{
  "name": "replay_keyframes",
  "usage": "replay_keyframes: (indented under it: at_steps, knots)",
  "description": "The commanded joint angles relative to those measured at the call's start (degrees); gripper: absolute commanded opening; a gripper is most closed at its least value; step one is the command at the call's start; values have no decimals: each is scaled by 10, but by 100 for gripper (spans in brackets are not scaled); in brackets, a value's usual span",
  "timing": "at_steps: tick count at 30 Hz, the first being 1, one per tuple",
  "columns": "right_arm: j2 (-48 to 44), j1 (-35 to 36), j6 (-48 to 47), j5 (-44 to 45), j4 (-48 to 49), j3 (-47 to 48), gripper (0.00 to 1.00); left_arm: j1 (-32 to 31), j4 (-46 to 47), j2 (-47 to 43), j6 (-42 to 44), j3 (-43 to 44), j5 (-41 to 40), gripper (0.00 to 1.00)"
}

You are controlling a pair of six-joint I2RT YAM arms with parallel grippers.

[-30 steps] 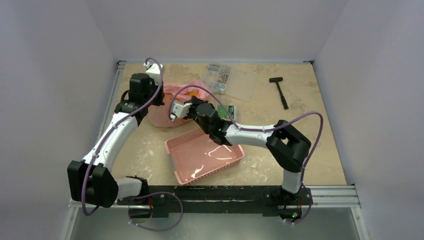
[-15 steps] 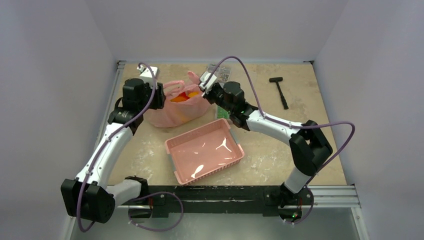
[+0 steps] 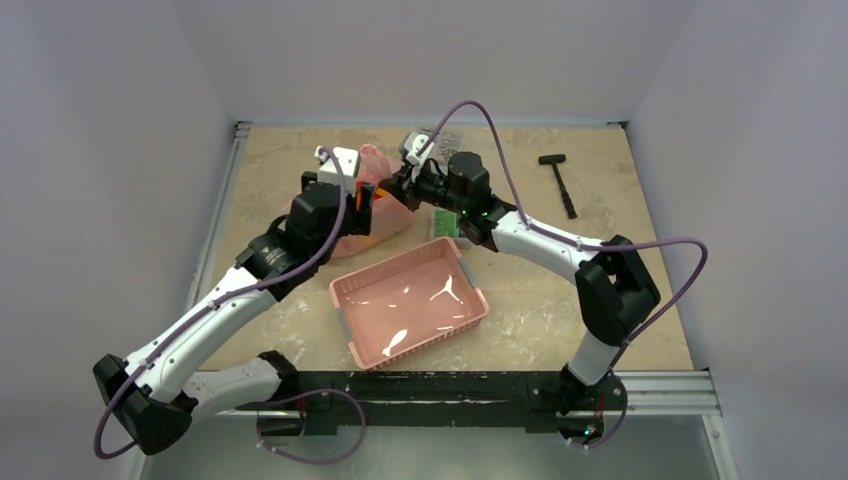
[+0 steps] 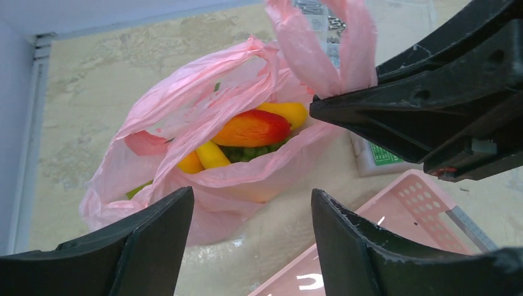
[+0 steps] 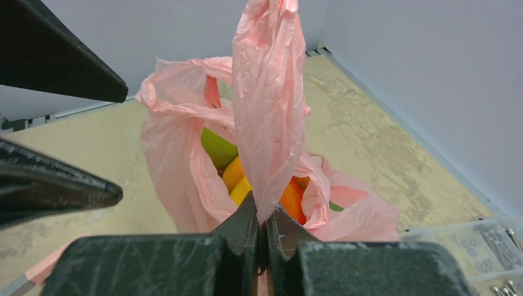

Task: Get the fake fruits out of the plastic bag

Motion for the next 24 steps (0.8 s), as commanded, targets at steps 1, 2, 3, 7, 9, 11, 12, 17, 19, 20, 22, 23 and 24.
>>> replay_keyframes:
  at_steps: [1,2,3,7,9,11,12,17,19,20,22,23,24]
  knots:
    - [-19,0,26,-38,0,18,0,-87,17,32,23,35,-231,73]
    - [-22,-1,26,-38,0,16,0,-97,16,52,24,48,-272,73]
    - [-25,0,24,-38,-2,15,0,-102,8,71,20,62,-311,73]
    - [-41,-1,20,-32,-4,7,0,-104,-11,139,16,107,-367,71]
    - [-49,-1,19,-30,0,-1,0,-103,52,143,48,89,-368,66]
    - [-54,-2,20,-29,2,-4,0,-96,92,140,55,72,-356,59]
    - [-55,-1,22,-30,4,-6,0,-86,91,140,39,69,-338,58]
    - [-55,-4,29,-39,10,-5,0,-27,107,138,-2,53,-222,59]
    - [-53,-5,32,-41,10,-4,0,-2,128,154,2,52,-171,63]
    - [-52,-6,33,-42,11,-4,0,3,123,163,2,60,-161,64]
    - [-50,-7,34,-42,12,-4,0,7,133,173,19,65,-152,63]
    - [-49,-7,35,-41,12,-5,0,8,138,171,27,65,-153,60]
    - [-47,-8,37,-39,11,-4,0,10,143,168,30,62,-154,58]
